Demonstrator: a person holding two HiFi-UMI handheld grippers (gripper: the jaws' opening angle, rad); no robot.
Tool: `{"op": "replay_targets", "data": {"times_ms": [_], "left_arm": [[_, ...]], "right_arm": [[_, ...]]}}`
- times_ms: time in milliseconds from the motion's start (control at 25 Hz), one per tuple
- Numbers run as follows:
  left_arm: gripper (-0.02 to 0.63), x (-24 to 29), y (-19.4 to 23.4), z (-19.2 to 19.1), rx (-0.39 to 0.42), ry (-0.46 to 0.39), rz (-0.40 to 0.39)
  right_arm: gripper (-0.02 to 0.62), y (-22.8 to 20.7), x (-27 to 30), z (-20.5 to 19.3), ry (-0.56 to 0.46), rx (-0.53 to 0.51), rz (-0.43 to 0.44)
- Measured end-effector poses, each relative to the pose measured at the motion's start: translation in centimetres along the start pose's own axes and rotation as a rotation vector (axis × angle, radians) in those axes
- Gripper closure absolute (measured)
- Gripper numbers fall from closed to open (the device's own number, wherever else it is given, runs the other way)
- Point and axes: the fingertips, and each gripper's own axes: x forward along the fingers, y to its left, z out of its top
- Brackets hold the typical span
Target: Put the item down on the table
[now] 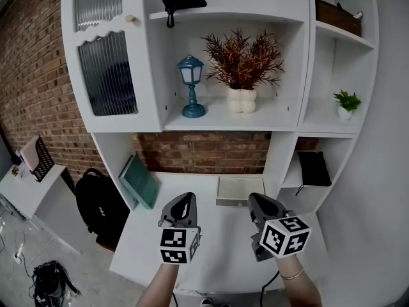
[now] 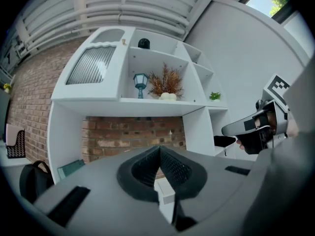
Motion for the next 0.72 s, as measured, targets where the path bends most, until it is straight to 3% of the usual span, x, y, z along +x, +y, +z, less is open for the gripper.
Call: {"op": "replay_targets", "data": {"times_ms": [240,720], "left_arm": [[0.604,-1.2,-0.8,-1.4,-0.066,0.006,-0.023],[0.604,-3.1,-2.2,-3.4,-0.114,0.031,-0.049]], "right_arm": [[0.600,-0.7,-1.1,-2.8,0.021,0.076,-0.027],[0.600,0.1,-2.4,-5.5,0.045,0.000,-0.050]]}}
